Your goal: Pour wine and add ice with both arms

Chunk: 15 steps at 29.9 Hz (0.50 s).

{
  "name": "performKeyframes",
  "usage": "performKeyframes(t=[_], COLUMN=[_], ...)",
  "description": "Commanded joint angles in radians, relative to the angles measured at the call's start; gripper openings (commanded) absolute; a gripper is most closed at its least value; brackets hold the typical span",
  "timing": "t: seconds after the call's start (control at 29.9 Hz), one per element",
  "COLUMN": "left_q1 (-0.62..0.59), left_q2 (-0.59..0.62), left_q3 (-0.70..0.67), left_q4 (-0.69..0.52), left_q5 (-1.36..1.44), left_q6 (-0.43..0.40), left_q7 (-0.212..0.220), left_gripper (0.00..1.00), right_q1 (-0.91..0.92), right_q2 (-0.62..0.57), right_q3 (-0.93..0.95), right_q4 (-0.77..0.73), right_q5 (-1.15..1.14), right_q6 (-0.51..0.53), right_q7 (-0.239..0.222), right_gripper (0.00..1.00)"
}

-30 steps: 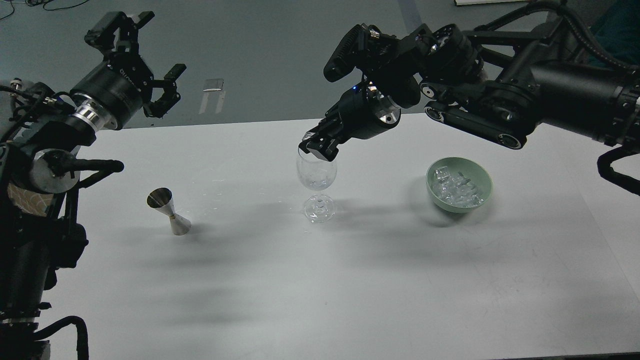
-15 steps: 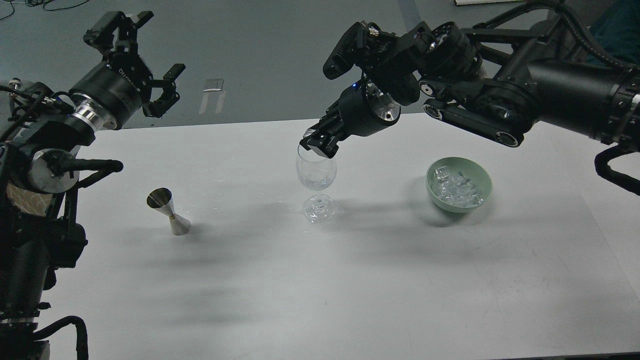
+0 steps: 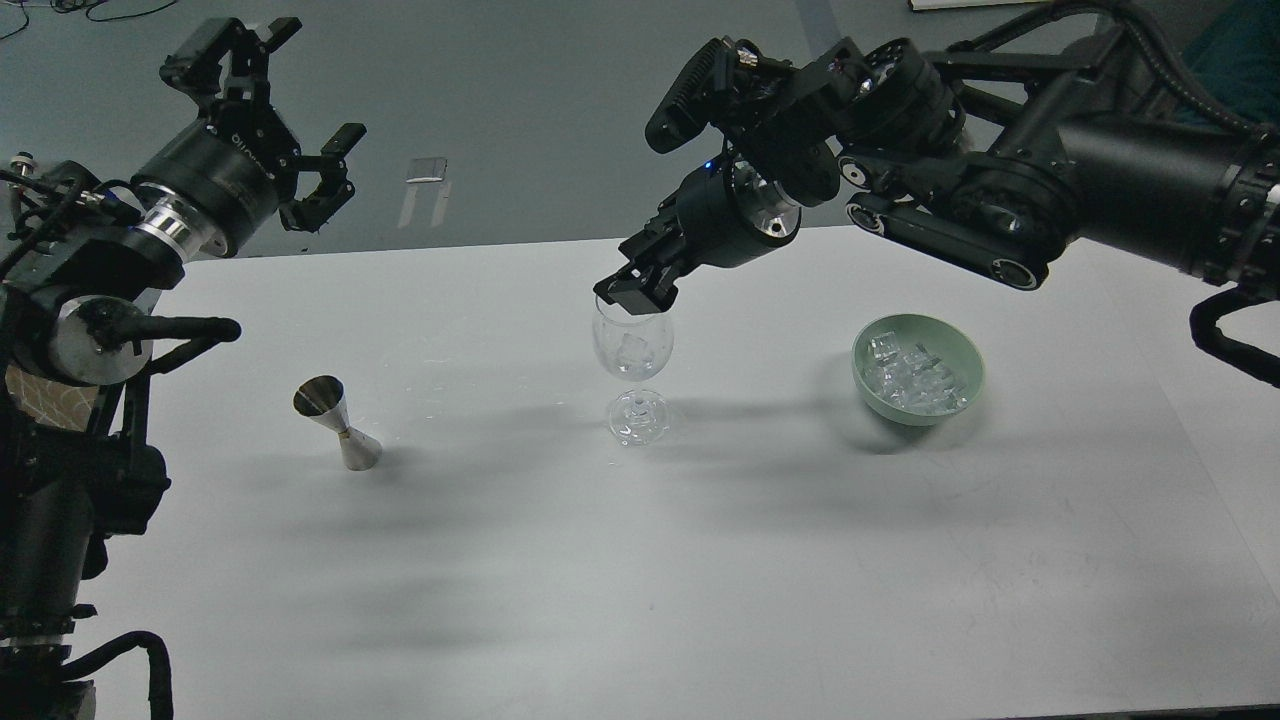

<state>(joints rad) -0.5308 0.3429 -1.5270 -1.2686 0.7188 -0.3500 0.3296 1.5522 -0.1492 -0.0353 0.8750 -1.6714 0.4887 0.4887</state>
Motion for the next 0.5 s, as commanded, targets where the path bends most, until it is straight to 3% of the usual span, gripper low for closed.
performKeyframes(t=[0.0,0.13,0.23,0.47], left_q1=[-0.001,-0.018,-0.038,-0.069], left_q2=[0.010,0.008,0.002,0.030], left_q3=[-0.001,0.004,-0.001,0.010], left_q4=[0.002,0.003,0.017,0.086], left_q5=[-0.010,-0.054,-0.088,-0.090], left_q6=[-0.001,-0.001,0.000,-0.012], left_q7=[0.008,0.017,-0.003,-0.001], left_gripper=[0.98,0.98,0.98,0.98], right_q1=[0.008,0.006,-0.001,-0.095], right_q2=[-0.004,-0.007,-0.030,0.009], right_q3=[0.072,0.132,0.172,0.323], right_q4=[-0.046,-0.126,-0.151,-0.258], right_q5=[0.086,0.194,0.265,0.537], right_q6=[0.000,0.000,0.000,-0.332], right_q7=[0.000,0.000,0.000,0.000], right_gripper=[1.00,1.00,1.00,1.00])
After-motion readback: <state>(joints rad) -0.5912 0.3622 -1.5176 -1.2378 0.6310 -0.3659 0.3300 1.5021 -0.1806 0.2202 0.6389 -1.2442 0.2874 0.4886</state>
